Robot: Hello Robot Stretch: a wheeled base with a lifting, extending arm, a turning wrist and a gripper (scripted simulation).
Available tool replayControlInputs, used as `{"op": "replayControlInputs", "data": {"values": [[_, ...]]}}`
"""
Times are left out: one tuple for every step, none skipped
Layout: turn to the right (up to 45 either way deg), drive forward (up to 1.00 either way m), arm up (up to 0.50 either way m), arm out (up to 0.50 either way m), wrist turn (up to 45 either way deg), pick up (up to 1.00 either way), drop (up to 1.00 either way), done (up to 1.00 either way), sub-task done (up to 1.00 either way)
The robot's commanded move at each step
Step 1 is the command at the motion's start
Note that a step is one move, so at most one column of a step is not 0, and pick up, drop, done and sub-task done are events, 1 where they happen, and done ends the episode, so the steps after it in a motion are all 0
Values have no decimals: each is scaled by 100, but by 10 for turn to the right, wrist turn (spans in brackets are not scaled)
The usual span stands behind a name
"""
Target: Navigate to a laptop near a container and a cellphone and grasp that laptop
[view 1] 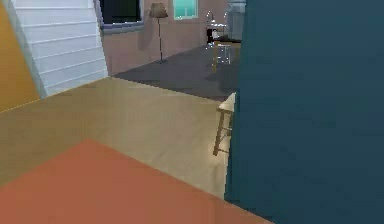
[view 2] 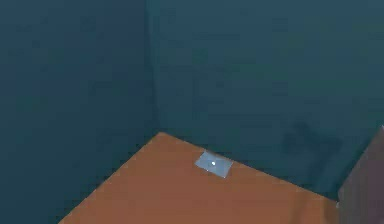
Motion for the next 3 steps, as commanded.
{"op": "replayControlInputs", "data": {"values": [[-90,0,0,0,0,0,0,0,0],[0,100,0,0,0,0,0,0,0],[0,85,0,0,0,0,0,0,0]]}}
